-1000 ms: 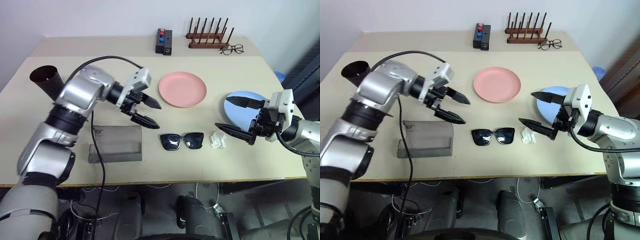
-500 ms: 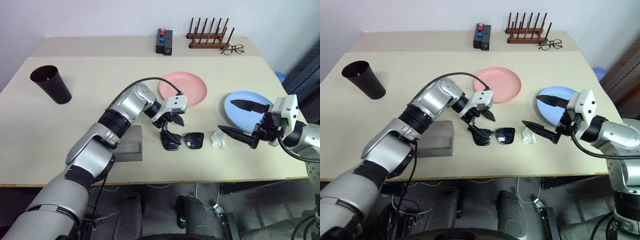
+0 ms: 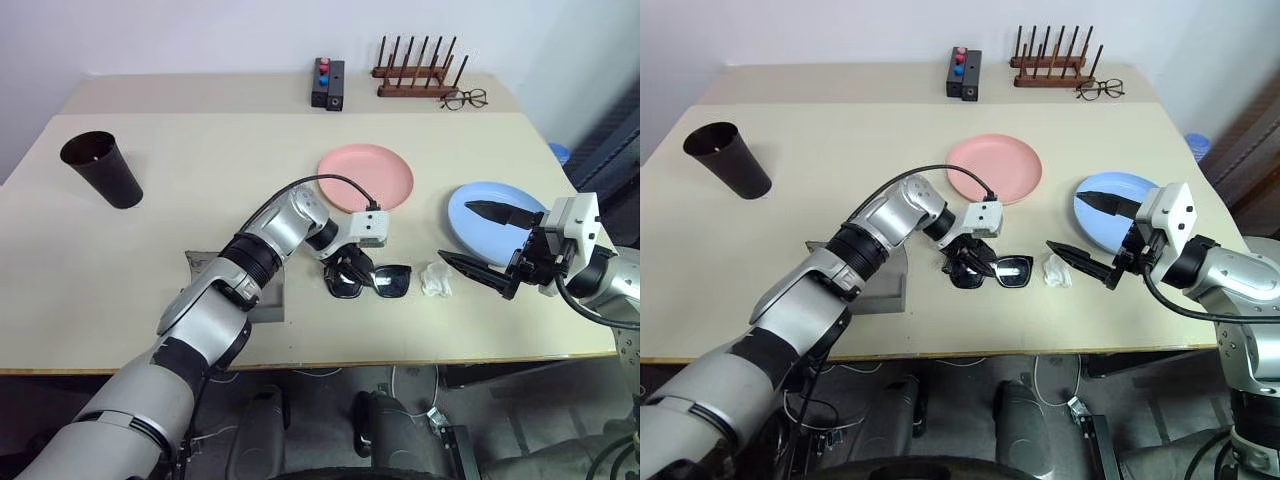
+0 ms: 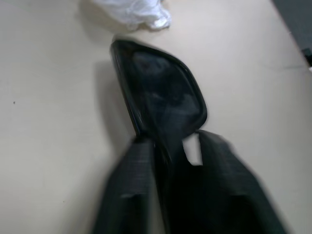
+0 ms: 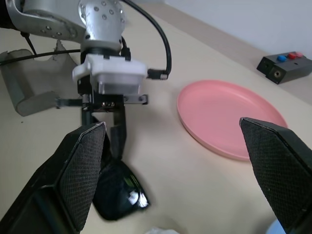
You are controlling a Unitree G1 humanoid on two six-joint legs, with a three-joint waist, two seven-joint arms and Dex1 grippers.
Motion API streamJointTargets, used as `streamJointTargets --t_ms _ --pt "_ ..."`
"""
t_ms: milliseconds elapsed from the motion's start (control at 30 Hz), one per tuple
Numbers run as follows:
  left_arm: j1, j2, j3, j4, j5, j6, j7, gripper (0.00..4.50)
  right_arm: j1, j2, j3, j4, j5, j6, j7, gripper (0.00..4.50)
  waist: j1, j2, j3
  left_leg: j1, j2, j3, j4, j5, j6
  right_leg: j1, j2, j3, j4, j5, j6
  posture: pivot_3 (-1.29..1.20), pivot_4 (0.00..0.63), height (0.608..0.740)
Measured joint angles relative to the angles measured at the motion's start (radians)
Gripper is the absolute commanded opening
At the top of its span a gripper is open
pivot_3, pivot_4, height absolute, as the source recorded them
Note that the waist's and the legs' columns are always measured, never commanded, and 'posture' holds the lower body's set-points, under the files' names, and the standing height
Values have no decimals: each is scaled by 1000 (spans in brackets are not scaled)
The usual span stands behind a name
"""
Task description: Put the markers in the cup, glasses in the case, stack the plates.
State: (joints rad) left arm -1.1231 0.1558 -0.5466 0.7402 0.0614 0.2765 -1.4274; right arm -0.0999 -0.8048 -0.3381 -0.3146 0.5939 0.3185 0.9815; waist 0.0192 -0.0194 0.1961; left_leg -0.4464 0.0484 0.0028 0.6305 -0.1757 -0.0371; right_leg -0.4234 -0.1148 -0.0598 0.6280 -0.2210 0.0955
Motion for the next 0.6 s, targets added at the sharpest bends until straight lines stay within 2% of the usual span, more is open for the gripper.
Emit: streamJointTargets --t_ms 400,600 --pt "-5 16 39 -36 -32 129 -52 18 -25 0 0 2 -1 -5 -2 4500 -5 0 0 1 0 -1 0 0 0 2 0 0 -1 -2 3 0 150 740" --pt "-106 137 122 -74 -87 244 -123 18 -36 1 4 14 -3 -15 0 4500 -8 1 0 0 0 -1 -2 0 0 -1 0 0 0 -2 3 0 150 740"
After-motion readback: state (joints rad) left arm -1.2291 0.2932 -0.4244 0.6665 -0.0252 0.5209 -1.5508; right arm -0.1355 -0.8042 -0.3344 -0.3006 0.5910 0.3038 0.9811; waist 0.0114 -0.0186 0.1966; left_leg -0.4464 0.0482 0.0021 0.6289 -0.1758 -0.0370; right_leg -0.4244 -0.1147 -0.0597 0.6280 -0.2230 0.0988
